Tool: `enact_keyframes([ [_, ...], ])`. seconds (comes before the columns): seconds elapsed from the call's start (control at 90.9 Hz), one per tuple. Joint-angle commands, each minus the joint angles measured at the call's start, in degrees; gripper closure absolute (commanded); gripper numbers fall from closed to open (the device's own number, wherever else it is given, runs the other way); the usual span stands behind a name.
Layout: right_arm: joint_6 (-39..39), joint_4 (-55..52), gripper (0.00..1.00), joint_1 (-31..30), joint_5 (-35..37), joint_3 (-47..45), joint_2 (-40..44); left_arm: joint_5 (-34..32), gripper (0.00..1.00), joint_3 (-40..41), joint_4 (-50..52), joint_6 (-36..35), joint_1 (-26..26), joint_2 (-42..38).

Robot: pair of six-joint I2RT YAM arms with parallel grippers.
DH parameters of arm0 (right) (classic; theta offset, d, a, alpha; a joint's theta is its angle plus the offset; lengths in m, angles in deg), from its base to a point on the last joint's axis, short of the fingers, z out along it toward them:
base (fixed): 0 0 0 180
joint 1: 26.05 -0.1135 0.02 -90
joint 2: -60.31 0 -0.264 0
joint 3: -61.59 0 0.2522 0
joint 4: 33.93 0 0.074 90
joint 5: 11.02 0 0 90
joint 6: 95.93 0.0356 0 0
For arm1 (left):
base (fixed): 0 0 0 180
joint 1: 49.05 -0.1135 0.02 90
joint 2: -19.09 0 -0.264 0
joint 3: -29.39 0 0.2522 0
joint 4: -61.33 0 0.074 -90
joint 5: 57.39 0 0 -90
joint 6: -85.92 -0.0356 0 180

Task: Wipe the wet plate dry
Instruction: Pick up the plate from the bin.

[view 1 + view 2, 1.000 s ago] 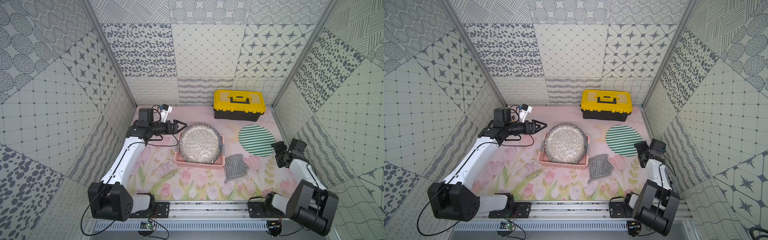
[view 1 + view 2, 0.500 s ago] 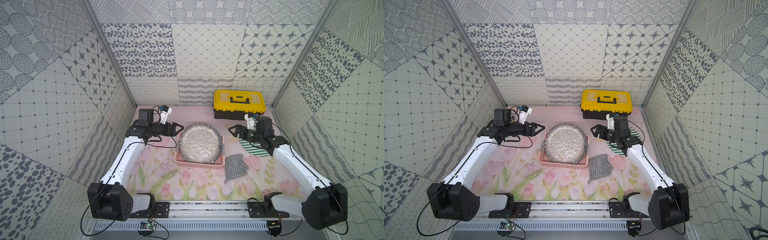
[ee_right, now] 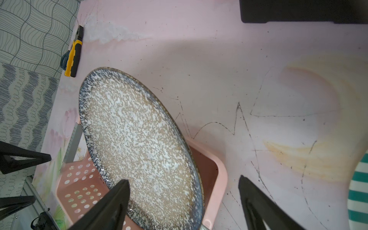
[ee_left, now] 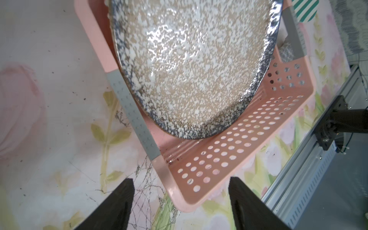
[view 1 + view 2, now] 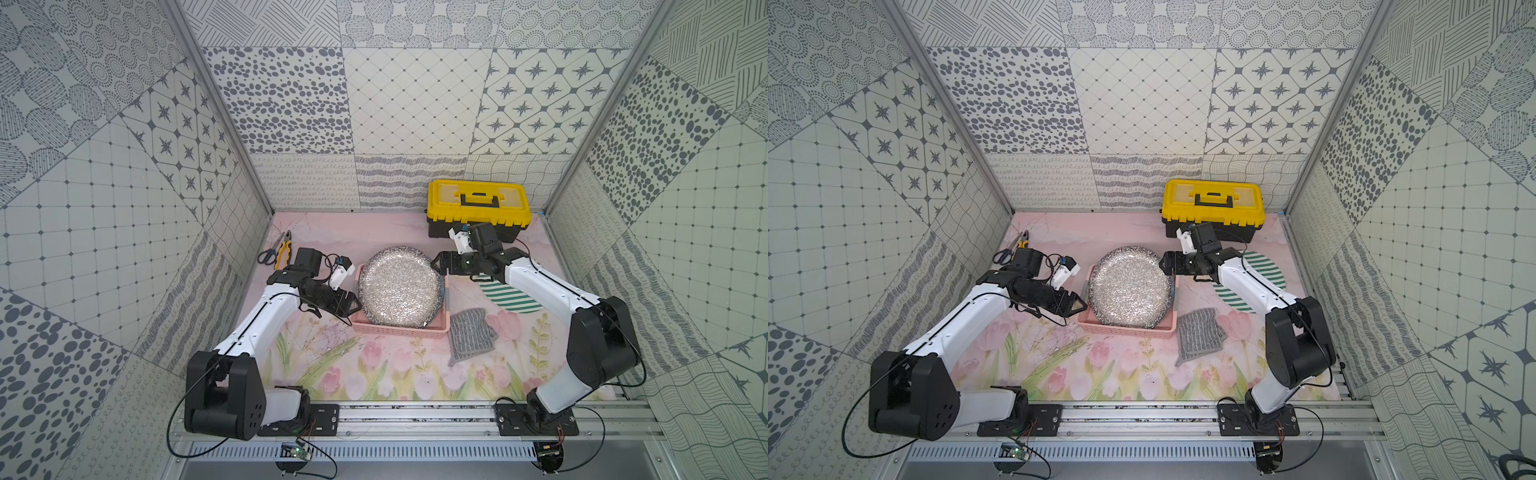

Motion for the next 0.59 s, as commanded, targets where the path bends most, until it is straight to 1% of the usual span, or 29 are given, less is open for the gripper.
enact_keyframes([
  [0.0, -1.64, 0.54, 0.16, -0.06, 1.46, 2.01, -1.15, -6.47, 0.24, 1.80, -0.57, -4.35, 2.52, 3.05],
  [0.121, -1.84, 0.60, 0.20, -0.08, 1.96, 1.89, -1.93, -8.34, 0.27, 1.84, -3.04, -2.13, 4.00, 6.35],
  [0.275, -3.04, 0.58, 0.24, -0.09, 2.94, 1.79, -2.51, -7.46, 0.33, 0.94, -4.84, 0.44, 4.93, 8.91],
  [0.385, -3.98, 0.20, 0.26, -0.06, 2.08, 2.11, -3.30, -7.21, 0.35, 0.56, -5.53, 1.51, 5.66, 9.73],
  [0.495, -4.01, 0.12, 0.26, -0.05, 1.08, 1.18, -1.86, -7.47, 0.36, 0.30, -6.21, 2.79, 5.83, 10.29],
  [0.583, -4.49, 0.00, 0.23, -0.02, 1.28, -0.04, 0.55, -7.67, 0.37, 0.06, -6.23, 3.66, 5.78, 10.62],
])
